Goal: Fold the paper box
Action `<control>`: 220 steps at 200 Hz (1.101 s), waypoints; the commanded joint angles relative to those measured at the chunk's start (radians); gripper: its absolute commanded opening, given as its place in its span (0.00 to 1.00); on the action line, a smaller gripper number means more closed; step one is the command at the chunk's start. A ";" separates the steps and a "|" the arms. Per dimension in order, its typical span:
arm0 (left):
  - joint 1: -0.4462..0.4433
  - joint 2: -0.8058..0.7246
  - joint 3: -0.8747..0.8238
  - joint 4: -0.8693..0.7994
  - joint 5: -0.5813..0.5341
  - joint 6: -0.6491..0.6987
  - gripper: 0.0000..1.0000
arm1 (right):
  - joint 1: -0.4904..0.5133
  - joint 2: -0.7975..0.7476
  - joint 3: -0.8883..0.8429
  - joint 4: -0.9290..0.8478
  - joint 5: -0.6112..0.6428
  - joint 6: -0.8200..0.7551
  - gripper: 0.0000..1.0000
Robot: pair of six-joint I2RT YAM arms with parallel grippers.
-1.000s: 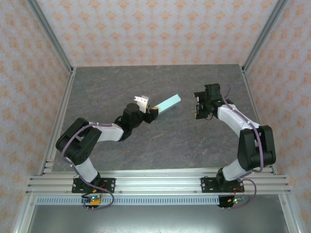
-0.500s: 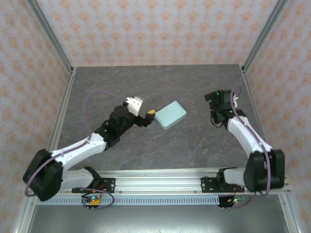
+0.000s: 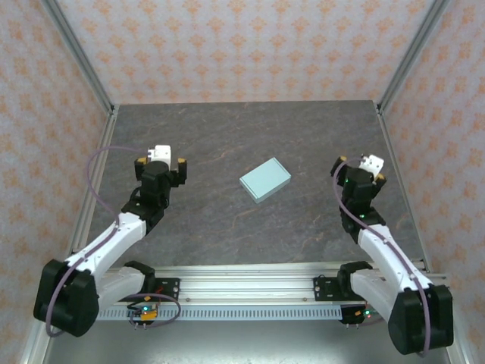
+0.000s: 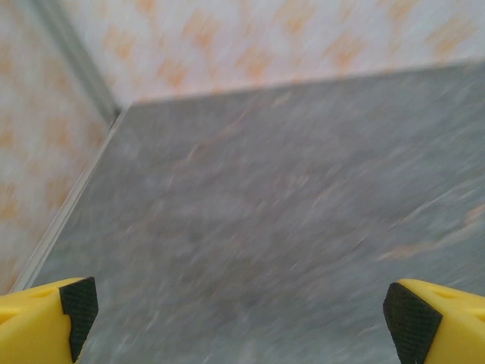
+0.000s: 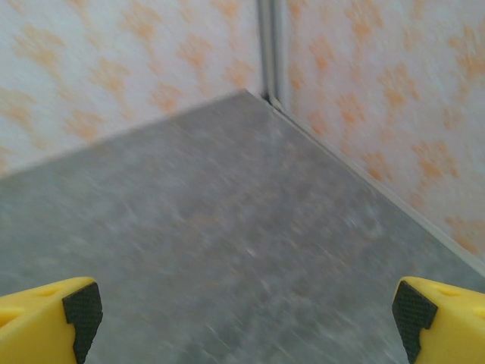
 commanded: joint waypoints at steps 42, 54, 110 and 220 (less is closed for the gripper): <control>0.095 0.176 -0.124 0.294 0.111 0.026 1.00 | -0.034 0.309 -0.068 0.377 -0.114 -0.142 0.99; 0.131 0.203 -0.131 0.364 0.170 0.011 1.00 | -0.041 0.371 -0.063 0.451 -0.112 -0.148 0.99; 0.283 0.381 -0.136 0.581 0.426 -0.063 1.00 | -0.096 0.579 0.108 0.350 -0.280 -0.111 0.99; 0.233 0.409 -0.106 0.546 0.320 -0.044 1.00 | -0.083 0.588 -0.026 0.589 -0.137 -0.073 0.99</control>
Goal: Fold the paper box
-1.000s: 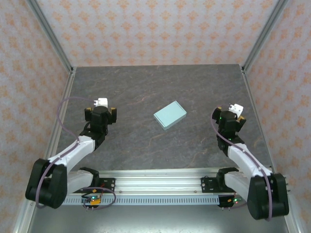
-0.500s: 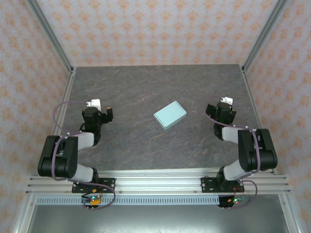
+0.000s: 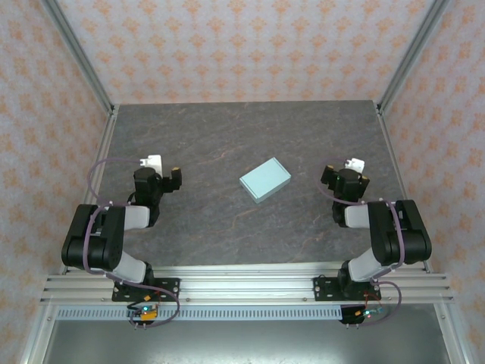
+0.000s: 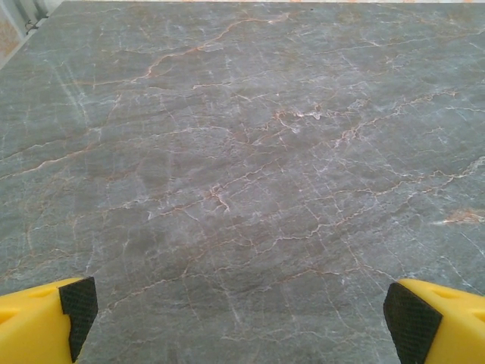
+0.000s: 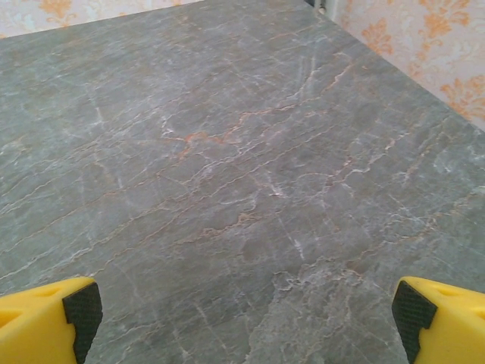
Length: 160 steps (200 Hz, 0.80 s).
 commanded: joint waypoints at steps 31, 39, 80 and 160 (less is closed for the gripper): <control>-0.019 0.000 0.023 0.017 -0.060 0.000 1.00 | 0.007 -0.013 0.010 0.030 0.054 0.019 0.99; -0.019 -0.001 0.023 0.018 -0.060 0.000 1.00 | 0.007 -0.014 0.010 0.031 0.055 0.018 0.99; -0.018 0.000 0.023 0.018 -0.060 0.000 1.00 | 0.007 -0.013 0.010 0.030 0.055 0.018 0.99; -0.019 0.000 0.024 0.016 -0.060 0.001 1.00 | 0.003 -0.006 0.034 -0.006 -0.050 -0.018 0.99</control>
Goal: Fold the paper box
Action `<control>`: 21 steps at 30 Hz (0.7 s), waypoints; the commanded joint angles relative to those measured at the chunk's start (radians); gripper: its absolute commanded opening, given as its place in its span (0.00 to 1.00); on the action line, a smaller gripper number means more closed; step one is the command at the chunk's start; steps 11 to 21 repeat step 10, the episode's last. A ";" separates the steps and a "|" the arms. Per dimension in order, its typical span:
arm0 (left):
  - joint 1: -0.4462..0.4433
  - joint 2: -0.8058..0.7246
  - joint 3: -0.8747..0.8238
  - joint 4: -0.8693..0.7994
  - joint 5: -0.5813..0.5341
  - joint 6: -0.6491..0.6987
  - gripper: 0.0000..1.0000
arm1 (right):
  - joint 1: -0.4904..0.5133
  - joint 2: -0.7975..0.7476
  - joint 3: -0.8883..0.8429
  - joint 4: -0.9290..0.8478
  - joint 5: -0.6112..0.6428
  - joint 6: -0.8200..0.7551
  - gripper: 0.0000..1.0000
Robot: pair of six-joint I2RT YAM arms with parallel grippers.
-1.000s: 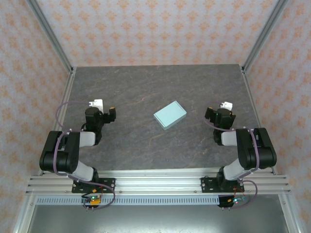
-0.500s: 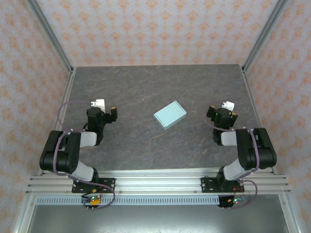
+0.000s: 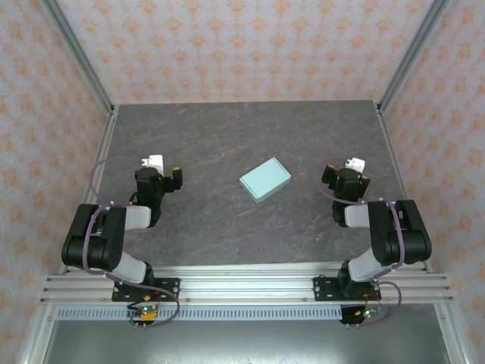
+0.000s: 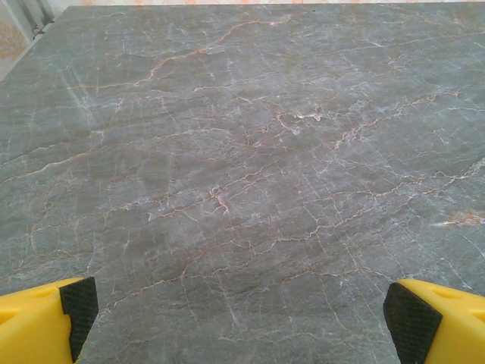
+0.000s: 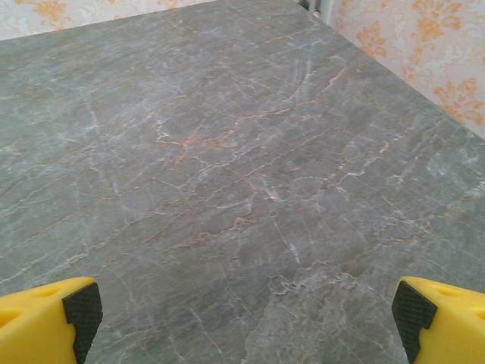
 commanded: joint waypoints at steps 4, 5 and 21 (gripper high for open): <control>-0.003 0.000 0.022 0.016 -0.025 0.000 1.00 | 0.001 -0.008 0.027 -0.003 -0.049 -0.013 0.99; -0.003 0.000 0.022 0.016 -0.026 0.000 1.00 | 0.001 -0.008 0.025 -0.002 -0.049 -0.012 0.99; -0.004 0.000 0.022 0.016 -0.026 0.001 1.00 | 0.001 -0.010 0.022 0.002 -0.049 -0.013 0.99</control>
